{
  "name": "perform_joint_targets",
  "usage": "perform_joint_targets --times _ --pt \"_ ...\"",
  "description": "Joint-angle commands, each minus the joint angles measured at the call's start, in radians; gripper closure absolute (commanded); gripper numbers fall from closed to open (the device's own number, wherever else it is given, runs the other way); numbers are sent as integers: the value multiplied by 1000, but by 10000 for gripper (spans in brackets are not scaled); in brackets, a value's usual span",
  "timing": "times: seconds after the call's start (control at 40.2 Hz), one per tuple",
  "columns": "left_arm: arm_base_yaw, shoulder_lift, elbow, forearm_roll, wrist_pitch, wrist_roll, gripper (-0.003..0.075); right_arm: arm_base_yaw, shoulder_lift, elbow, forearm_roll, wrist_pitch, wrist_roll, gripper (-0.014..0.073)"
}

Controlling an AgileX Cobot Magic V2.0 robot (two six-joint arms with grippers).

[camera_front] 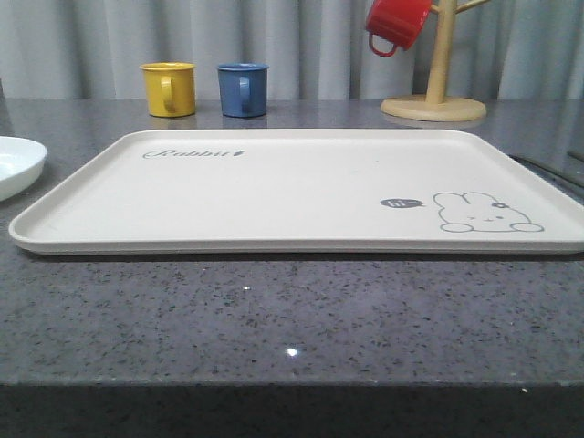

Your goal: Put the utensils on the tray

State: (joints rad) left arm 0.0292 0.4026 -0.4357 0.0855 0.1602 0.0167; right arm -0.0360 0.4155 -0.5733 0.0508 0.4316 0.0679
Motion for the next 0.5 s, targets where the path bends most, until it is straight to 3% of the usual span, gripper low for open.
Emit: perform_joint_targets --times 0.0,0.249,0.473 --pt "-5 41 -44 -54 -78 -6 27 -7 13 -38 -6 -76 -12 -41" --pt "-204 335 -308 -42 196 60 27 -7 13 -38 -6 -76 -12 -41" --pt "-380 738 -609 27 586 81 41 -7 13 -38 -6 -76 -12 -41"
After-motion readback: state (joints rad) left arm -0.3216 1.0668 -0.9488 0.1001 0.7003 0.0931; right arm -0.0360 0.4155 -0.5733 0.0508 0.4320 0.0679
